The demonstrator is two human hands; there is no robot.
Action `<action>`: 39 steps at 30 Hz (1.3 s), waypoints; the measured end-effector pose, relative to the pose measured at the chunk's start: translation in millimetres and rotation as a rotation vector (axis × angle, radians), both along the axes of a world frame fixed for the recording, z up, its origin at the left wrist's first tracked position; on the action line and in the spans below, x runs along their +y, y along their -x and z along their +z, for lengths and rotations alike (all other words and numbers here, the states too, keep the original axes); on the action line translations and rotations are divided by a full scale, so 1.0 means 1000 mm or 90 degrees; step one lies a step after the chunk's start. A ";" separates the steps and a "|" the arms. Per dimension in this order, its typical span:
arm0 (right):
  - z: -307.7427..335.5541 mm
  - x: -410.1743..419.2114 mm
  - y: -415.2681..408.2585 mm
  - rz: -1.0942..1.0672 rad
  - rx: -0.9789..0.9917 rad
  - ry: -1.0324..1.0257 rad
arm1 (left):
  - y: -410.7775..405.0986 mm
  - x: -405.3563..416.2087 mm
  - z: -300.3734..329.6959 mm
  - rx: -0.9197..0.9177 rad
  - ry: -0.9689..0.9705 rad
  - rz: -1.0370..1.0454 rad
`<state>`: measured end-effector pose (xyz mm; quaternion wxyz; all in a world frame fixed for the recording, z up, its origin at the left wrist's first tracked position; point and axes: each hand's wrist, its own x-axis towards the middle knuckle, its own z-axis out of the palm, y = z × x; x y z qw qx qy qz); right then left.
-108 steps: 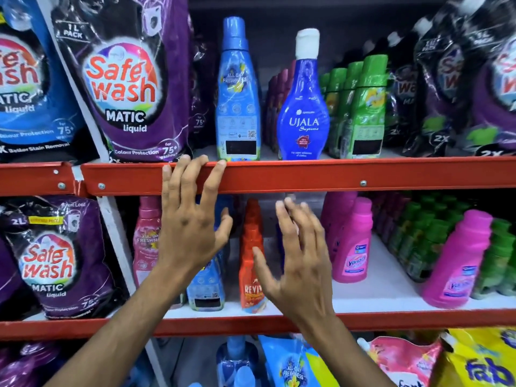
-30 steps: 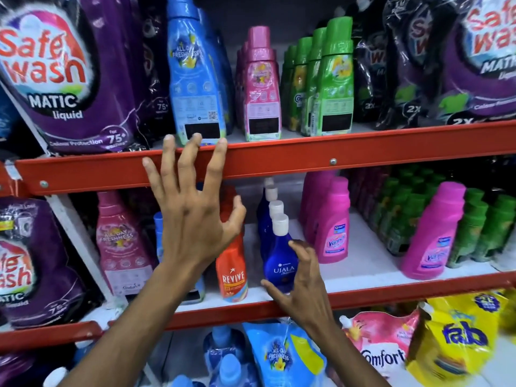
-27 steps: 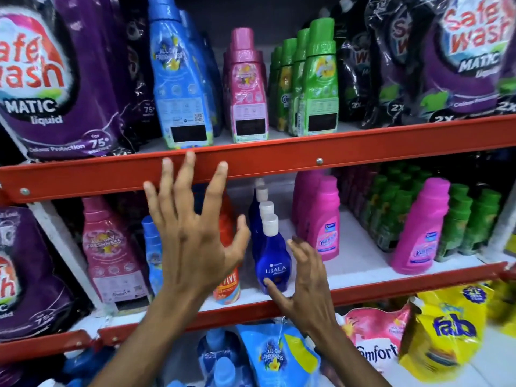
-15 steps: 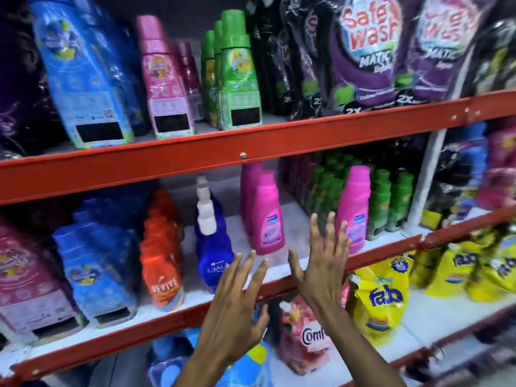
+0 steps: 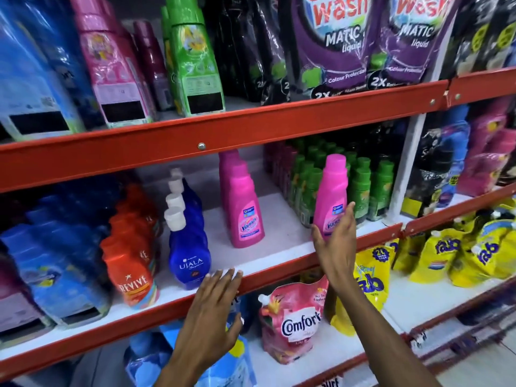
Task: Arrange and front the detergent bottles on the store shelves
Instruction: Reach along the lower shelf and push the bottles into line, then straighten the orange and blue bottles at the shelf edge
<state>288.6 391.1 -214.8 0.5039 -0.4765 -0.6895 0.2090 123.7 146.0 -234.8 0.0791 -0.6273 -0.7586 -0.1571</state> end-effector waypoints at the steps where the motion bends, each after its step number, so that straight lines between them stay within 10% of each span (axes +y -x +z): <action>1: 0.000 0.001 -0.001 -0.003 0.005 0.002 | -0.001 0.000 0.000 -0.002 -0.003 0.002; 20: 0.012 -0.086 0.068 0.184 -0.012 -0.029 | 0.012 -0.008 -0.008 -0.039 -0.013 0.012; 39: 0.004 -0.122 0.087 0.064 -0.039 -0.121 | 0.038 -0.041 0.002 0.124 -0.220 -0.043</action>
